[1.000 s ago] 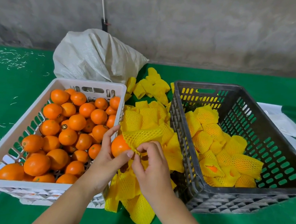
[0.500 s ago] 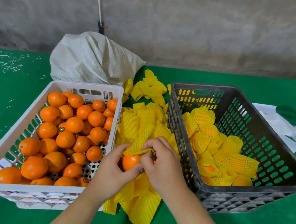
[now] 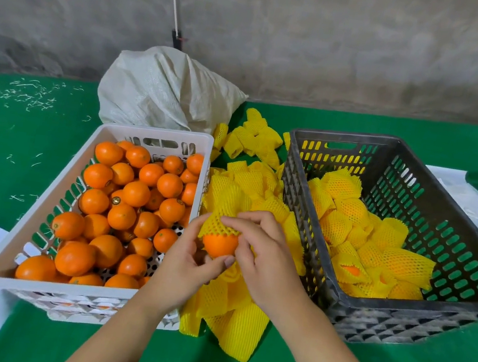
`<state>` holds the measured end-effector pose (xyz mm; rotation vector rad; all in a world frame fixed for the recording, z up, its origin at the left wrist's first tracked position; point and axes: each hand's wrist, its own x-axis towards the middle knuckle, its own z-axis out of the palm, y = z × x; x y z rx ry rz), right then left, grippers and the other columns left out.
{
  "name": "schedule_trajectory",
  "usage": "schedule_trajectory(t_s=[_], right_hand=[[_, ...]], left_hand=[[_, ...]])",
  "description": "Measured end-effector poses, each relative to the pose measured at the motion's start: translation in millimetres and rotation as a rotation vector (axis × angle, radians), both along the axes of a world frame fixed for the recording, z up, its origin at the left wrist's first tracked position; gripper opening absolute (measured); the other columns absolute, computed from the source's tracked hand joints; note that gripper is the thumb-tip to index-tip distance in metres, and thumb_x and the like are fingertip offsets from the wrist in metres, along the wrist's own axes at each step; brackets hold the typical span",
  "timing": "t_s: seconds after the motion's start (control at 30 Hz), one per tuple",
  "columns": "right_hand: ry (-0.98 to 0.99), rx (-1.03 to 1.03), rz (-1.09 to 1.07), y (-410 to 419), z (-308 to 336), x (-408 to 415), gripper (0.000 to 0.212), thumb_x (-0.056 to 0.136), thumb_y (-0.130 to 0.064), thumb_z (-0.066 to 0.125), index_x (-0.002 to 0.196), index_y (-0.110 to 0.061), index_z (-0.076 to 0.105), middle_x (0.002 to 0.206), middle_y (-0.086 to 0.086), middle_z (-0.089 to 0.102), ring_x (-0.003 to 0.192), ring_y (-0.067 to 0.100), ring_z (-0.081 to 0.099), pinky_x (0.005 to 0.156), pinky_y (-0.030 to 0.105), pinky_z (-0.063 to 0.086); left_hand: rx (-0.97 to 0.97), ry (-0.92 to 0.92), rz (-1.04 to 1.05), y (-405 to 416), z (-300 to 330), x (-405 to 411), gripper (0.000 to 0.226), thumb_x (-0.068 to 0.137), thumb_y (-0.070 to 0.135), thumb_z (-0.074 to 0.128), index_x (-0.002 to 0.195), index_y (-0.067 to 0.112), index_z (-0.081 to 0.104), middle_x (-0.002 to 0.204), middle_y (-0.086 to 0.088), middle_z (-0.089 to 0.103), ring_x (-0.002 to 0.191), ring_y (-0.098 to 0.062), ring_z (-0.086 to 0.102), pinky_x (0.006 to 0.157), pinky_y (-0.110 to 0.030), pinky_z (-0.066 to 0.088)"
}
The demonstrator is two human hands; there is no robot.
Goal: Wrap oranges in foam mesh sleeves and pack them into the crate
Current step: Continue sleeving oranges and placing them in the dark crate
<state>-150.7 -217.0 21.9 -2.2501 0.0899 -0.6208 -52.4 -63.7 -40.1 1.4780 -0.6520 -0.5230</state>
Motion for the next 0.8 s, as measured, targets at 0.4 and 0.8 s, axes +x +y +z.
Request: schedule_trajectory(t_s=[0.4,0.8], right_hand=[[-0.055,-0.035,-0.095,18,-16,2,0.055,0.090,-0.003,0.065,0.142,-0.019,0.055,0.131,-0.004,0.045,0.120,0.011,0.049,0.094,0.029,0.050],[-0.231,-0.053,-0.119,13,-18,9,0.031,0.090,-0.005,0.053,0.112,-0.008,0.075,0.097,0.006,0.056,0.086,0.026,0.060,0.066,0.045,0.056]], left_hand=[[-0.113,0.064,0.161,4,6,-4,0.053,0.089,0.036,0.075,0.134,0.045,0.048,0.100,-0.010,0.061,0.087,-0.029,0.063,0.074,-0.041,0.055],[-0.056,-0.151,0.132,0,6,-4,0.079,0.084,0.030,0.091,0.149,0.037,0.046,0.139,0.004,0.063,0.129,-0.020,0.063,0.101,-0.037,0.057]])
